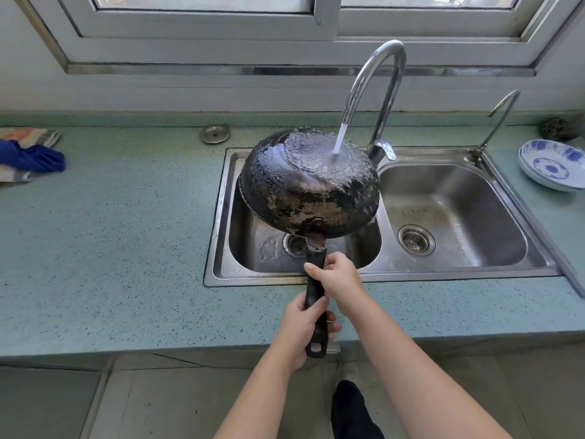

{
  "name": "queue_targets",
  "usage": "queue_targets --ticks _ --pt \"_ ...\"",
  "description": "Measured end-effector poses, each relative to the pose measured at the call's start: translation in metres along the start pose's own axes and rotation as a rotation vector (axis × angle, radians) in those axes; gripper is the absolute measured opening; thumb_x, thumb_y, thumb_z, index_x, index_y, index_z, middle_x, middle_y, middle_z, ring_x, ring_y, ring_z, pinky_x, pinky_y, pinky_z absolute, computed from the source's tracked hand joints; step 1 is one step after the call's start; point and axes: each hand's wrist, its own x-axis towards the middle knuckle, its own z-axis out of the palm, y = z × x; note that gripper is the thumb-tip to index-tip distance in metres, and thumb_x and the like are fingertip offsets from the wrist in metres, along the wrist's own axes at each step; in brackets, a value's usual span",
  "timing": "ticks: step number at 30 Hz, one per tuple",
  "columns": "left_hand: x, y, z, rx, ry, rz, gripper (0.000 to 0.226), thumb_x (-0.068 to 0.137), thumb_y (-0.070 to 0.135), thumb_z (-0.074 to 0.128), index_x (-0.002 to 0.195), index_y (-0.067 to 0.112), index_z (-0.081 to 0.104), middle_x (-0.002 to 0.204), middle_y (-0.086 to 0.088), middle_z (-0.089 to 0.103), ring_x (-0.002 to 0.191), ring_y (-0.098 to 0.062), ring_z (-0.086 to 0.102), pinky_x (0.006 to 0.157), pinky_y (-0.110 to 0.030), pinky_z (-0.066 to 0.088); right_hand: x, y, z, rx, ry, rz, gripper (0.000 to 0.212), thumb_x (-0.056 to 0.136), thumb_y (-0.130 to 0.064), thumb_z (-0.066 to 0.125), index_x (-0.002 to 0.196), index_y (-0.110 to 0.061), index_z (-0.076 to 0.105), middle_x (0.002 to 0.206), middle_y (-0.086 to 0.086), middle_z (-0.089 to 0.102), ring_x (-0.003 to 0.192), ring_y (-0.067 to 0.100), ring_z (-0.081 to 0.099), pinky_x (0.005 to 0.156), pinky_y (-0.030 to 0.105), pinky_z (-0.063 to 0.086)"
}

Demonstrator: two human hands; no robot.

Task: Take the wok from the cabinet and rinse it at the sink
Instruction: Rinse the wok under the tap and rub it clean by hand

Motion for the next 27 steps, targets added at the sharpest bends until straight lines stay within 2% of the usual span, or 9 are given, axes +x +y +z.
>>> queue_targets --ticks 3,6,8,13,18,24,27 --pt "-0.002 -0.010 0.002 0.269 0.182 0.100 0.009 0.087 0.012 0.060 0.092 0.013 0.053 0.066 -0.005 0.060 0.039 -0.012 0.060 0.051 -0.028 0.048 0.000 0.001 0.003 -0.071 0.016 0.019 0.034 0.073 -0.038 0.073 0.081 -0.017 0.048 0.081 0.001 0.060 0.080 0.023 0.060 0.080 0.042 0.050" --pt "-0.003 -0.010 0.004 0.424 0.248 0.145 0.015 0.083 0.012 0.060 0.082 0.023 0.050 0.066 -0.002 0.058 0.030 -0.010 0.055 0.044 -0.026 0.044 0.000 -0.001 0.004 -0.064 -0.002 0.022 0.035 0.070 -0.039 0.074 0.078 -0.018 0.048 0.084 0.003 0.061 0.088 0.028 0.064 0.083 0.047 0.052" --pt "-0.003 -0.009 0.005 0.373 0.236 0.148 0.014 0.082 0.008 0.057 0.079 0.019 0.049 0.063 -0.006 0.056 0.030 -0.012 0.052 0.043 -0.026 0.043 0.000 -0.004 0.003 -0.061 -0.008 0.019 0.035 0.069 -0.040 0.075 0.077 -0.019 0.048 0.084 0.003 0.062 0.089 0.029 0.064 0.083 0.049 0.052" --pt "-0.005 -0.008 0.005 0.231 0.180 0.156 0.011 0.085 0.001 0.053 0.083 0.010 0.048 0.058 -0.009 0.049 0.036 -0.016 0.044 0.034 -0.019 0.038 -0.004 -0.010 0.001 -0.179 0.006 -0.018 0.038 0.072 -0.043 0.072 0.085 -0.015 0.049 0.080 -0.002 0.057 0.079 0.021 0.056 0.075 0.038 0.047" --pt "-0.005 -0.008 0.002 0.144 0.144 0.131 0.010 0.086 0.000 0.053 0.089 0.008 0.049 0.059 -0.010 0.047 0.042 -0.018 0.041 0.035 -0.018 0.037 -0.006 -0.013 0.001 -0.232 0.004 -0.043 0.038 0.074 -0.045 0.070 0.088 -0.016 0.049 0.070 -0.010 0.050 0.078 0.018 0.054 0.071 0.033 0.041" --pt "-0.003 -0.010 0.000 0.123 0.138 0.126 0.012 0.086 0.000 0.054 0.089 0.010 0.049 0.058 -0.011 0.047 0.042 -0.019 0.042 0.036 -0.020 0.037 -0.005 -0.012 0.003 -0.224 -0.006 -0.035 0.040 0.074 -0.046 0.070 0.090 -0.015 0.051 0.082 -0.003 0.057 0.080 0.019 0.055 0.073 0.035 0.045" --pt "-0.003 -0.010 0.000 0.132 0.139 0.138 0.012 0.086 0.000 0.054 0.090 0.009 0.049 0.058 -0.011 0.047 0.042 -0.019 0.043 0.036 -0.020 0.037 -0.005 -0.011 0.002 -0.204 -0.010 -0.040 0.039 0.074 -0.044 0.071 0.088 -0.015 0.050 0.077 -0.006 0.054 0.078 0.018 0.054 0.069 0.032 0.041"
